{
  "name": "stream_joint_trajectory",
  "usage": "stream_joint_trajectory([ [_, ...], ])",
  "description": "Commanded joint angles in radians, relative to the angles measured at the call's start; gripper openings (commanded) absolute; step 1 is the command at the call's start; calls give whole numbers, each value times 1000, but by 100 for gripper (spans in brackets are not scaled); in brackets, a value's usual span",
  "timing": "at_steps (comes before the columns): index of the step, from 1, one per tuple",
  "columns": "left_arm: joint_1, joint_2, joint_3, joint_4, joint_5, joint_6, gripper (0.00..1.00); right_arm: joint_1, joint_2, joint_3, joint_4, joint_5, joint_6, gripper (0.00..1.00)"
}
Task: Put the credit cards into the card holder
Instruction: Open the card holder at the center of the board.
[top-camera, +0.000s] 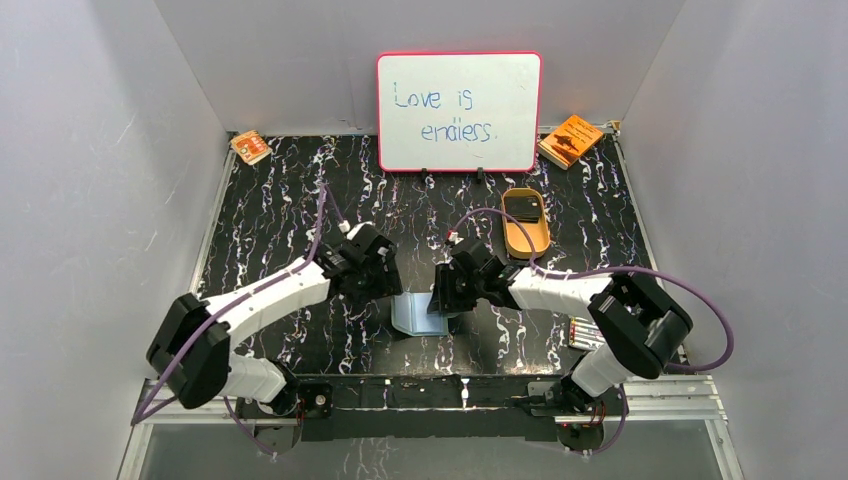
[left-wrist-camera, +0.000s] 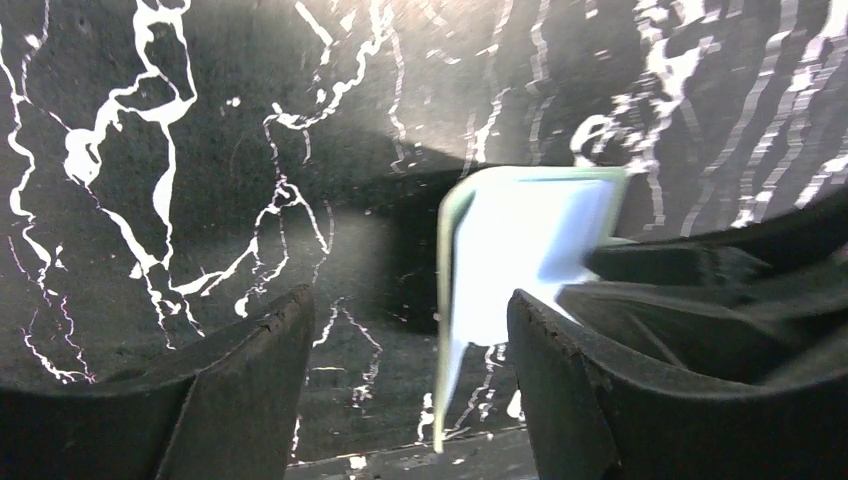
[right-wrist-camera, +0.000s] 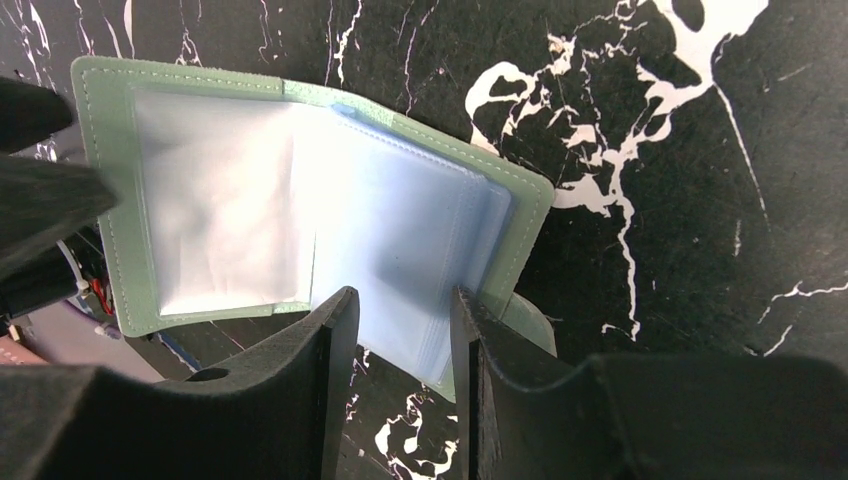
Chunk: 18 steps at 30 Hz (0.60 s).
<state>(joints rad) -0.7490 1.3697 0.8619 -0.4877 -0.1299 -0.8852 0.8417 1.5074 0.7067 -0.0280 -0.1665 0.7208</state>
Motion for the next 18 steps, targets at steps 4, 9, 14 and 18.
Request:
stream_joint_trajectory([
  [4, 4, -150, 96, -5, -8, 5, 65, 0, 19, 62, -30, 22, -32, 46],
  [9, 4, -171, 68, 175, 157, -25, 55, 0, 17, 65, -34, 25, -33, 46],
  [14, 5, -88, 7, 270, 272, -73, 29, 0, 16, 69, -36, 22, -29, 46],
  [18, 4, -64, -73, 305, 269, -86, 16, -1, 8, 70, -43, 23, -29, 46],
])
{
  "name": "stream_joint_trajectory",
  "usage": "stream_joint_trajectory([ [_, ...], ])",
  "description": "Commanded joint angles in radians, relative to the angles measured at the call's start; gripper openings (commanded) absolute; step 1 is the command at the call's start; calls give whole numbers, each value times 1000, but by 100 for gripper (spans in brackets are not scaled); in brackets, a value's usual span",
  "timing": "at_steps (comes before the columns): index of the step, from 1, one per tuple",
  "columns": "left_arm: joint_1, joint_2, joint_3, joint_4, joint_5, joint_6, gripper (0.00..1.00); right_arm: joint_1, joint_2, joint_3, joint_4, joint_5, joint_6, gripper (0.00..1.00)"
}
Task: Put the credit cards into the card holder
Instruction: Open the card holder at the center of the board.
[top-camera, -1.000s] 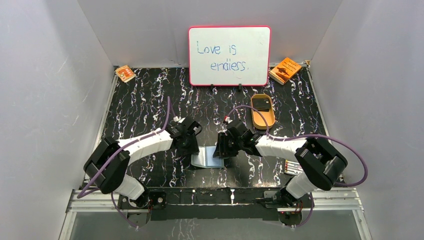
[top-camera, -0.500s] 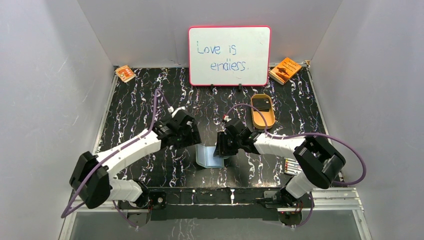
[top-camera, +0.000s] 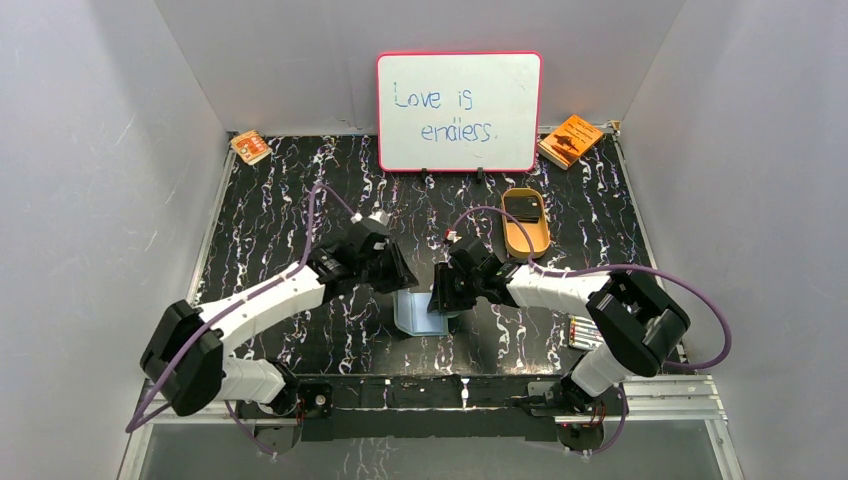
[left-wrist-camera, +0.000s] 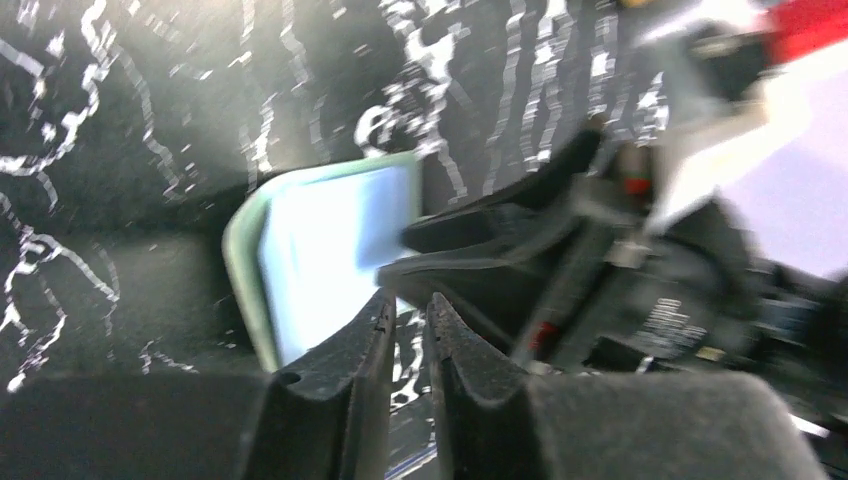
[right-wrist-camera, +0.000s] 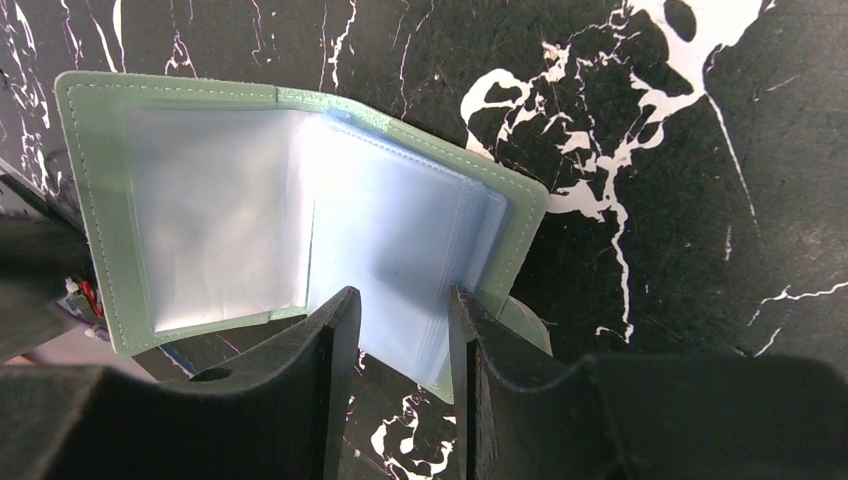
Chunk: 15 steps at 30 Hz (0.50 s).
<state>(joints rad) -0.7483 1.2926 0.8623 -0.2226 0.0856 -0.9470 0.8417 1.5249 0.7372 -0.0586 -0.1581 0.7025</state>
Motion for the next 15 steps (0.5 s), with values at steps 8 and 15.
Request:
stream_joint_trajectory([
  [8, 3, 71, -194, 35, -26, -2, 4, 0, -66, 11, -29, 15, 0, 50],
  [15, 3, 145, -236, 73, -51, 23, 2, 0, -83, -14, -82, 56, 17, 47],
])
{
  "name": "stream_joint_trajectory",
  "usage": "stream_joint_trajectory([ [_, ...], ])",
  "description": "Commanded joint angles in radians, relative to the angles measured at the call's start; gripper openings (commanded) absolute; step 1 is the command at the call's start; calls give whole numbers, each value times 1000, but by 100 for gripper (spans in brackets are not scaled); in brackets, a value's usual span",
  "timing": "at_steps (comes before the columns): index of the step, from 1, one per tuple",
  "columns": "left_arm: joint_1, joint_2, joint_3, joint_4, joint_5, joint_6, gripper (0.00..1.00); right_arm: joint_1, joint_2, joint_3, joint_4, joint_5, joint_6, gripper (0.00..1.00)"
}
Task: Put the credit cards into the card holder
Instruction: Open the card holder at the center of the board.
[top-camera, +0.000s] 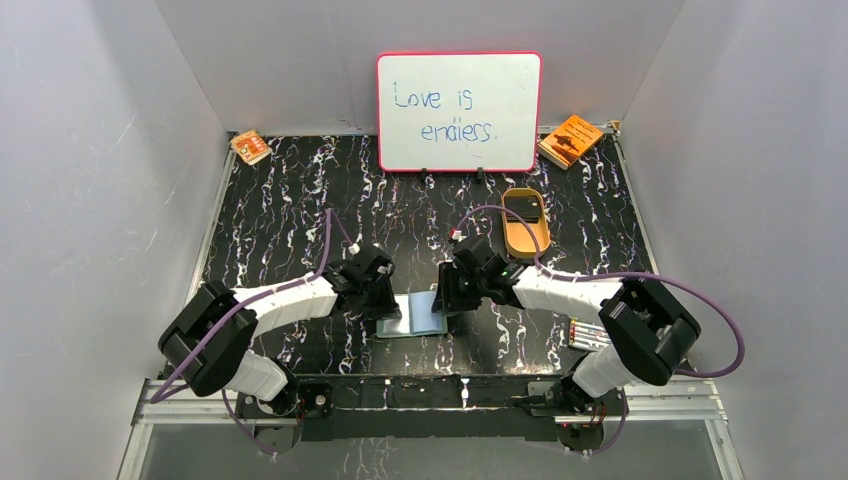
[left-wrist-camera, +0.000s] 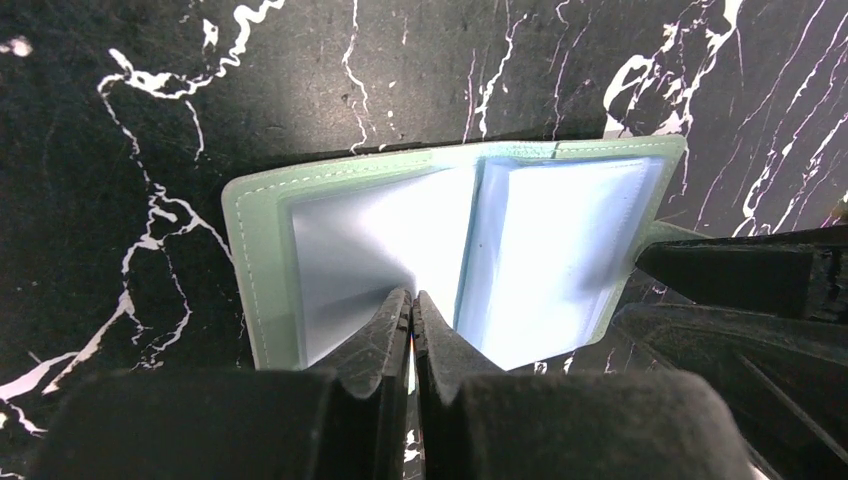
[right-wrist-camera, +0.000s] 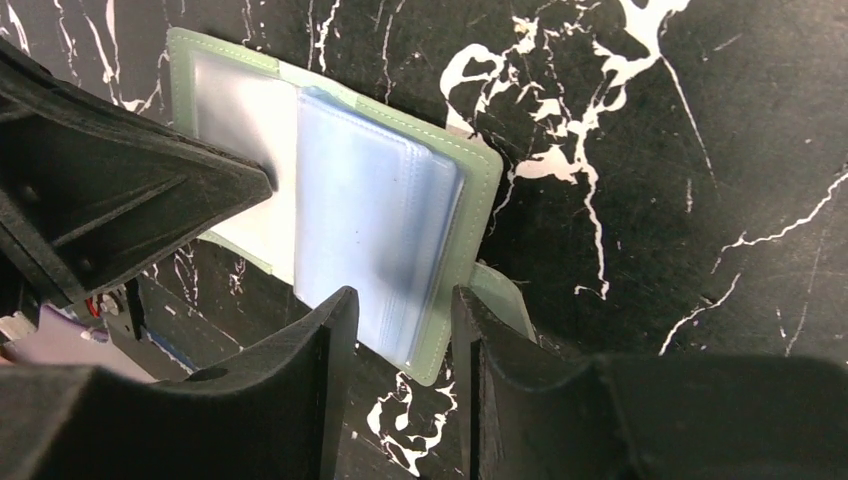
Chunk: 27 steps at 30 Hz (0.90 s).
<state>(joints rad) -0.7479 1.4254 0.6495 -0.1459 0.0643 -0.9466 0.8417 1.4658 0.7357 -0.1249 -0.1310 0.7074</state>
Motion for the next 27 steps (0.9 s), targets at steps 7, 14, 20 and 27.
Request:
stream_joint_trajectory([
  [7, 4, 14, -47, 22, -21, 18, 2, 0, 22, 4, -20, 16, 4, 47],
  [14, 4, 3, -57, 34, -13, 17, 2, 4, 87, 33, -41, 20, -14, 45],
  [20, 4, -14, -65, 47, -6, 15, 13, 16, 124, 46, -46, 25, -21, 49],
  [27, 4, -20, -65, 56, 5, 19, 37, 27, 147, 57, -45, 25, -22, 53],
])
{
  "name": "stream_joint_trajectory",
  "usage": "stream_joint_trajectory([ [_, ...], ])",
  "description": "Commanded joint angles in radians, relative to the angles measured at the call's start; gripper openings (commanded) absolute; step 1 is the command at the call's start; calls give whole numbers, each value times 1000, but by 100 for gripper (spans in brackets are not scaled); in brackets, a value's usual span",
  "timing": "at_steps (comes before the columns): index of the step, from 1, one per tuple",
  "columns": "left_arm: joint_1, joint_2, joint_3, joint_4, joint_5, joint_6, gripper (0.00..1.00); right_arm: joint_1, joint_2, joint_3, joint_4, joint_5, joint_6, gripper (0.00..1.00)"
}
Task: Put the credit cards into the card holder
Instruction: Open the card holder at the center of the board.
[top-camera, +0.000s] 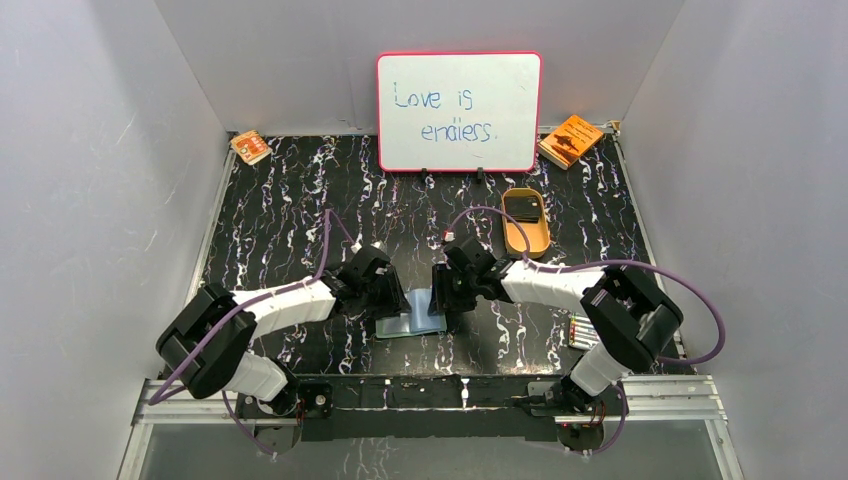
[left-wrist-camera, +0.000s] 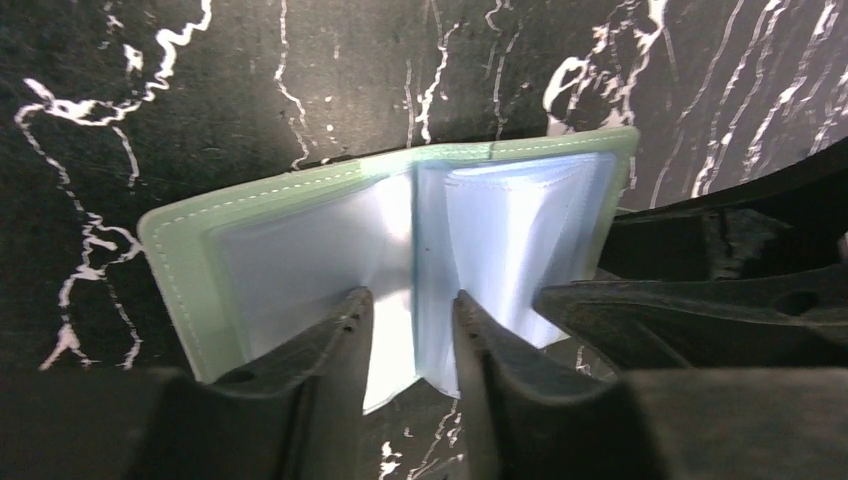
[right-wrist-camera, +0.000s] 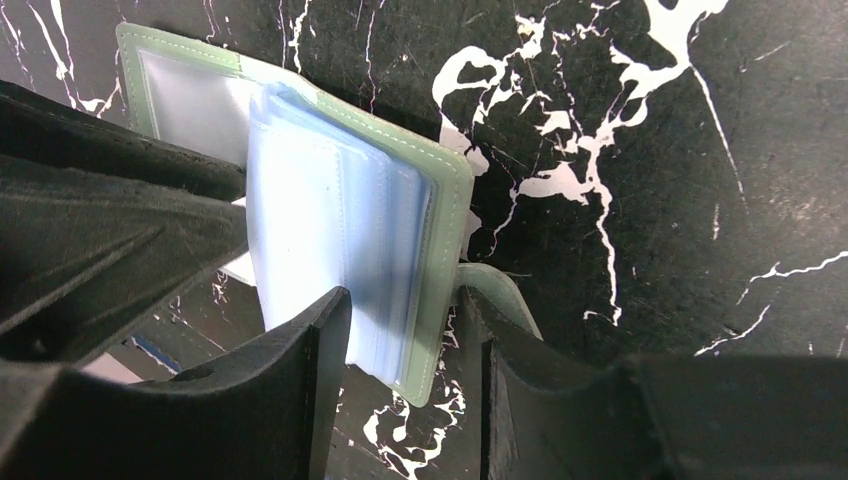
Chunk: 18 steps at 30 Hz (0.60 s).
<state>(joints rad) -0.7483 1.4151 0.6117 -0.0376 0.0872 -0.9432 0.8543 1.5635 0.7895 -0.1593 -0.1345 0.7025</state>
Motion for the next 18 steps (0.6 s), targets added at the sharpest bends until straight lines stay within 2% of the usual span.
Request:
stream_joint_trajectory([
  [1, 4, -11, -27, -51, -17, 16, 41, 14, 51, 5, -12, 29, -17, 53],
  [4, 3, -15, -29, -51, -20, 17, 49, 18, 55, 9, -12, 29, -16, 54],
  [12, 4, -45, -41, -46, -31, 12, 63, 20, 57, 13, -13, 32, -15, 54],
  [18, 3, 5, -32, -43, -18, 18, 62, 24, 59, 15, -10, 29, -13, 54],
])
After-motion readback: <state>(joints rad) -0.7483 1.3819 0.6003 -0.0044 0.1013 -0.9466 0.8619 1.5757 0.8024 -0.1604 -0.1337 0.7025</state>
